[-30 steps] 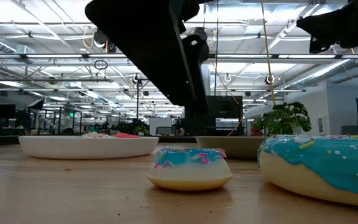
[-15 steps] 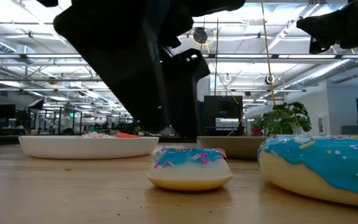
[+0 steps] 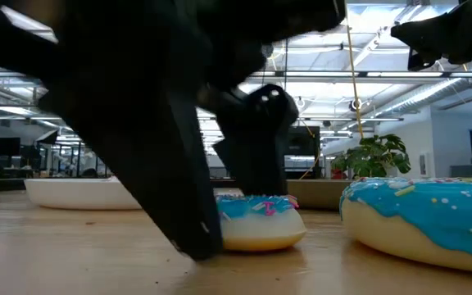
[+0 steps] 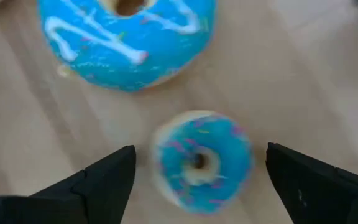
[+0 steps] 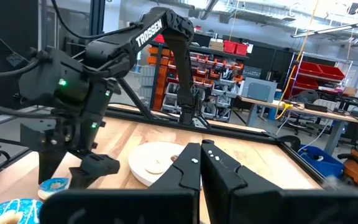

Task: Pick & Place donuts
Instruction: Put the small blue donut on the white plate

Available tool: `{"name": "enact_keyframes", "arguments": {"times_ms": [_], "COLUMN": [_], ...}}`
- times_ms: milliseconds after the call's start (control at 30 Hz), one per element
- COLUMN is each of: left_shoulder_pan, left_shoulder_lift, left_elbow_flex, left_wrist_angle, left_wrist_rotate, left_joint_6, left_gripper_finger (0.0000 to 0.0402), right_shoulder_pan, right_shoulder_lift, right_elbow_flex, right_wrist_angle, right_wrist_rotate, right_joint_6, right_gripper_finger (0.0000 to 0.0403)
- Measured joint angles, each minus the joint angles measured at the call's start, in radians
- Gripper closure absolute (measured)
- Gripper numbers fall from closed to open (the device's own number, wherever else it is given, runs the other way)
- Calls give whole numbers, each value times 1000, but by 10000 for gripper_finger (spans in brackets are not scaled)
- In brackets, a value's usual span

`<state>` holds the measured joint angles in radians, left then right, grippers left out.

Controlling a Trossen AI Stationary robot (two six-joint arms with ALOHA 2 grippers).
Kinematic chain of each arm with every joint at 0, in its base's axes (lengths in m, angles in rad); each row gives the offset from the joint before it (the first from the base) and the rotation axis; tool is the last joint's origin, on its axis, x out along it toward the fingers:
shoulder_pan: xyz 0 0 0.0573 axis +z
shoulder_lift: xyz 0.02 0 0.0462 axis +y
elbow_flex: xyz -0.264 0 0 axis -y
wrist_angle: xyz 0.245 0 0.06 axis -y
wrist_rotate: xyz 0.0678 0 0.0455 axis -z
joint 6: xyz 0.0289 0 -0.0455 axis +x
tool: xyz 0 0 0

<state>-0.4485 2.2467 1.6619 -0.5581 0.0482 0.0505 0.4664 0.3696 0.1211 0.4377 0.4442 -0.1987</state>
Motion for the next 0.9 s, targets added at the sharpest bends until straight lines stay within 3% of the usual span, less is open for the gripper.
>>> {"name": "enact_keyframes", "arguments": {"times_ms": [300, 700, 900], "left_shoulder_pan": [30, 30, 34], "left_shoulder_lift": [5, -2, -33], "left_elbow_flex": [0, -1, -5], "left_wrist_angle": [-13, -20, -55], "left_wrist_rotate": [15, 49, 71], "left_joint_6": [-18, -26, -30], "left_gripper_finger": [85, 244, 300], "right_shoulder_pan": [0, 0, 0], "right_shoulder_lift": [0, 0, 0], "right_elbow_flex": [0, 0, 0], "right_wrist_angle": [-1, -1, -1], "right_wrist_rotate": [0, 0, 0], "right_joint_6": [-4, -4, -4], "right_gripper_finger": [403, 403, 403]}}
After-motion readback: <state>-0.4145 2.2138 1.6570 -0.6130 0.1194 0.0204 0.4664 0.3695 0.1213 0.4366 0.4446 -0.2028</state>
